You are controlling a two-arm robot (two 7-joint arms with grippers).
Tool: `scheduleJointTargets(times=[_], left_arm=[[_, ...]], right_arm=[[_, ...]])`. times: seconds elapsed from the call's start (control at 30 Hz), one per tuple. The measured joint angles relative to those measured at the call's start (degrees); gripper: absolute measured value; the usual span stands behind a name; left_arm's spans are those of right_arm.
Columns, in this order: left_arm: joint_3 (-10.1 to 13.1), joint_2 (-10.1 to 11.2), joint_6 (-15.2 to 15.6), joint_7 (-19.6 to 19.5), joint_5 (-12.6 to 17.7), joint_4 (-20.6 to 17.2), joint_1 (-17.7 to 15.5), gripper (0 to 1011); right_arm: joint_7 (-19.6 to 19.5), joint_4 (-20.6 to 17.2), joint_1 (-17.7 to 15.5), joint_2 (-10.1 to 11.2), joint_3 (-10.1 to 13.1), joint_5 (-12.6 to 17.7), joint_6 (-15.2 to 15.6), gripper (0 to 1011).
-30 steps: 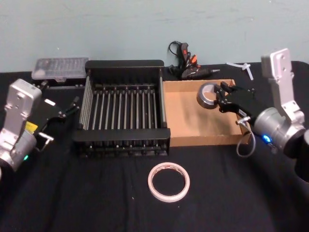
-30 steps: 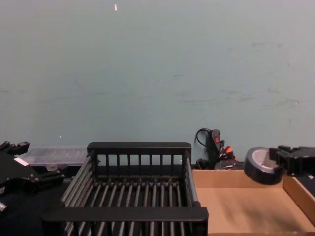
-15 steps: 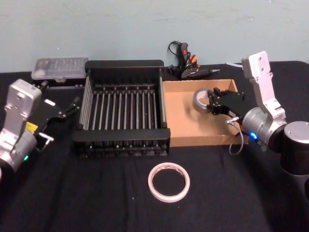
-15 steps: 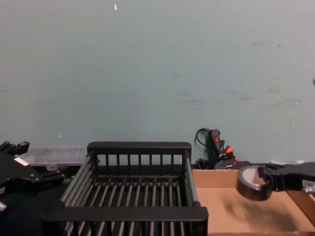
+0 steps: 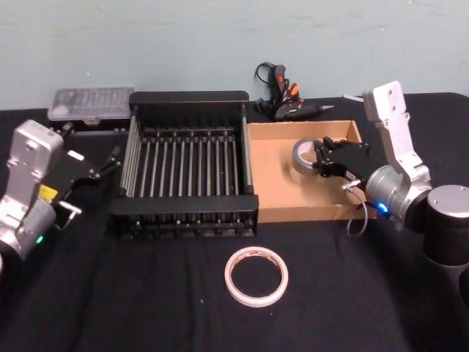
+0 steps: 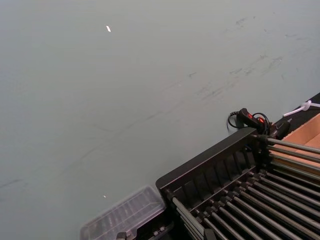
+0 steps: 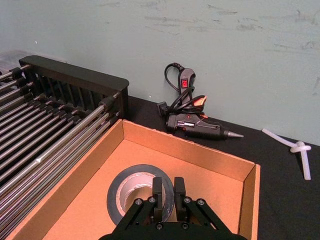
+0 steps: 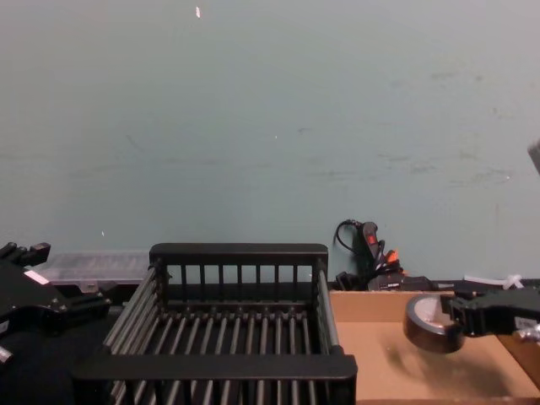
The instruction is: Pick up the white tape and place it into the black box , Pick up the silver tape and place it into the brown box.
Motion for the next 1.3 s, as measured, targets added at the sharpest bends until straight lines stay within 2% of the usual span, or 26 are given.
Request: scheduleJointTargets(times=[0.1, 0.2, 0.4, 0.43, 0.57, 0.6, 0.73, 1.03, 1.3], left_arm=[[0.0, 0.0, 0.0, 0.0, 0.0, 0.0, 0.0, 1001], [0.0, 0.0, 0.0, 0.0, 0.0, 0.0, 0.0, 1001], [0.0, 0.0, 0.0, 0.0, 0.0, 0.0, 0.0, 1001], [0.0, 0.0, 0.0, 0.0, 0.0, 0.0, 0.0, 1001], [0.0, 0.0, 0.0, 0.0, 0.0, 0.0, 0.0, 1001], [0.0, 0.0, 0.0, 0.0, 0.0, 0.0, 0.0, 1001], [0.0, 0.0, 0.0, 0.0, 0.0, 0.0, 0.0, 1001], [0.0, 0.0, 0.0, 0.0, 0.0, 0.0, 0.0, 1001], [0.0, 0.0, 0.0, 0.0, 0.0, 0.0, 0.0, 1001]], right_arm=[[0.0, 0.0, 0.0, 0.0, 0.0, 0.0, 0.0, 158], [0.0, -0.1, 0.0, 0.0, 0.0, 0.1, 0.0, 229], [0.0, -0.1, 0.0, 0.1, 0.0, 0.1, 0.0, 431], [0.0, -0.1, 0.0, 0.1, 0.0, 0.1, 0.0, 431], [0.0, -0.2, -0.1, 0.1, 0.0, 0.2, 0.0, 592], [0.0, -0.2, -0.1, 0.1, 0.0, 0.2, 0.0, 592], [0.0, -0.2, -0.1, 0.1, 0.0, 0.2, 0.0, 749], [0.0, -0.2, -0.1, 0.1, 0.0, 0.2, 0.0, 986], [0.0, -0.2, -0.1, 0.1, 0.0, 0.2, 0.0, 1002]])
